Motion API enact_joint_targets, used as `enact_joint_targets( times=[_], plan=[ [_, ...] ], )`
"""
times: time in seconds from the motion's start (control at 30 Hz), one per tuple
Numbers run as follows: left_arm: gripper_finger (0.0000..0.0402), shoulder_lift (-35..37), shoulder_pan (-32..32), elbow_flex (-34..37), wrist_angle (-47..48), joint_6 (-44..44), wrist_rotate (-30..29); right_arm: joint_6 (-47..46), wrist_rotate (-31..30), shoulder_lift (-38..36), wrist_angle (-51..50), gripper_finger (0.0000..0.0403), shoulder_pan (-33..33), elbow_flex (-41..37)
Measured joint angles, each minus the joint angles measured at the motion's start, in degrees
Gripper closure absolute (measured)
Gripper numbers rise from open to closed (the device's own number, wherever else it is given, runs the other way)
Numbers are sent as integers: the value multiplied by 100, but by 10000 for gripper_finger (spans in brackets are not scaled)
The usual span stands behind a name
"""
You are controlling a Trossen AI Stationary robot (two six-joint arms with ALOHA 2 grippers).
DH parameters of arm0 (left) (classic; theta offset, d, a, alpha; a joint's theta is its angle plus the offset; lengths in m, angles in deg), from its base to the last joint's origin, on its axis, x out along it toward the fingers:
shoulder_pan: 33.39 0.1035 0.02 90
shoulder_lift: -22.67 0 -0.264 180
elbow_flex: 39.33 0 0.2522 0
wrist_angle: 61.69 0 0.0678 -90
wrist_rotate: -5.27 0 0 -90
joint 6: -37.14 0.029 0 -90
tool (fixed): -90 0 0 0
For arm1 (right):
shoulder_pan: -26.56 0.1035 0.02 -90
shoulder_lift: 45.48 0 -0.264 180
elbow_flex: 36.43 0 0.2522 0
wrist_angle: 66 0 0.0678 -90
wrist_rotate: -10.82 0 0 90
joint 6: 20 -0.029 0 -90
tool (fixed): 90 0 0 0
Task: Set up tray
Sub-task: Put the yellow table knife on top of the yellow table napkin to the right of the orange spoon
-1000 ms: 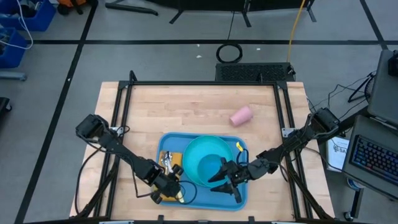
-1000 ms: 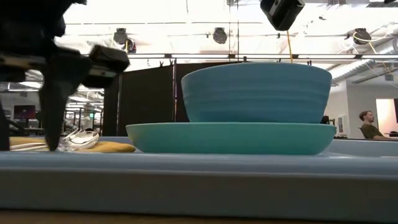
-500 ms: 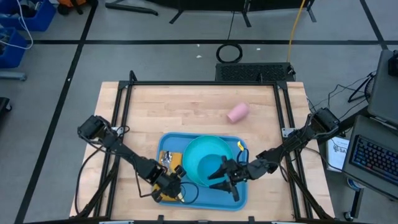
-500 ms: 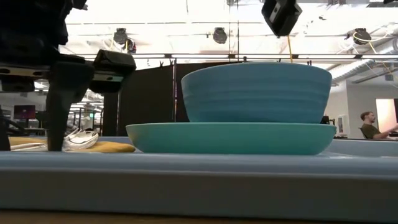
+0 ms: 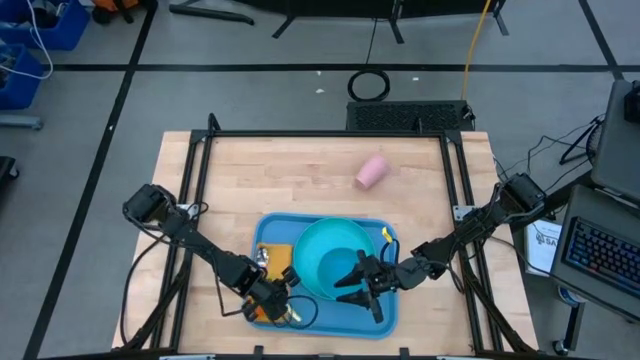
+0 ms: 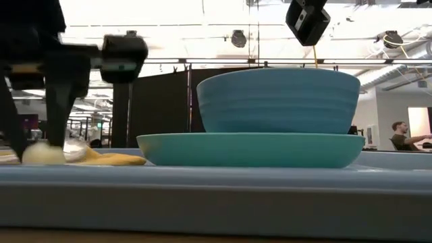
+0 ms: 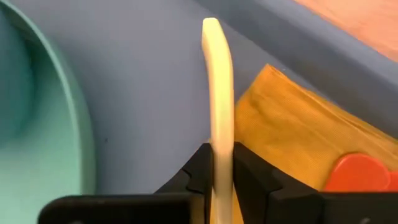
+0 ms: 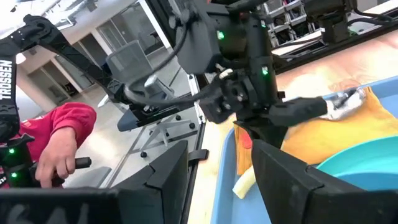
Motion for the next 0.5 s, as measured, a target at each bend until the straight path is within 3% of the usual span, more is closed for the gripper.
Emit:
enact_joint_targets(
  times=[0.33,0.5],
  plan=[
    [358,221,-252,-3,-27,678,-868,-4,-6,0,-4,236,0,0],
    [358,221,-382,-3,280,1449,-1143,3,-9,0,-7,236,-1,0]
  ],
)
